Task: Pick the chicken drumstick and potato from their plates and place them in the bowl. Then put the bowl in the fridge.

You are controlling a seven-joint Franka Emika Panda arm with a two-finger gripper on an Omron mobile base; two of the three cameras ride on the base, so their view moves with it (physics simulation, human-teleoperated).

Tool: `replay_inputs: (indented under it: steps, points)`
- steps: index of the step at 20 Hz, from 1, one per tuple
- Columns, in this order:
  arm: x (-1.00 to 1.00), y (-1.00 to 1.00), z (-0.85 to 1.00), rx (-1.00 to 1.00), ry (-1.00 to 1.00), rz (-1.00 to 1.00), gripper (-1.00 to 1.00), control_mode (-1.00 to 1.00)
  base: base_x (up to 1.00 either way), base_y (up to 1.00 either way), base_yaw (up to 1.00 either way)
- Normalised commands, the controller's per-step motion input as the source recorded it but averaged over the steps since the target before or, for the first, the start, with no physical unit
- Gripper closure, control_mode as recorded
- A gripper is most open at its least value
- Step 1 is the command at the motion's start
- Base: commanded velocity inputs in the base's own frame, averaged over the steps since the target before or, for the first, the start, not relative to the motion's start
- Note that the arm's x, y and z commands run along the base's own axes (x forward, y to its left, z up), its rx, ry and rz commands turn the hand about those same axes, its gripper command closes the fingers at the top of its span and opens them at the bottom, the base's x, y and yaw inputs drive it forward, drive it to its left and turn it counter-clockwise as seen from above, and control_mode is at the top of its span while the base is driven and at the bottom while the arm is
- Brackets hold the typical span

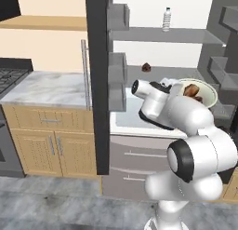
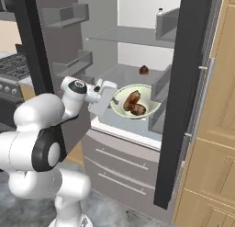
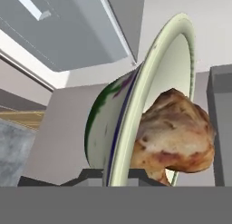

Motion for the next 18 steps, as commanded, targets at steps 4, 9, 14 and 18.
replay_inputs:
  steps: [4, 9, 14, 18]
  points:
    - [0.00, 0.00, 0.00, 0.00, 0.00, 0.00, 1.00, 1.00, 0.27, -0.52, 0.22]
    - [0.00, 0.00, 0.00, 0.00, 0.00, 0.00, 1.00, 1.00, 0.32, -0.50, 0.19]
    - [0.00, 0.00, 0.00, 0.00, 0.00, 0.00, 1.00, 1.00, 0.14, -0.28, 0.12]
    - [0.00, 0.00, 0.00, 0.00, 0.00, 0.00, 1.00, 1.00, 0.00, -0.02, 0.11]
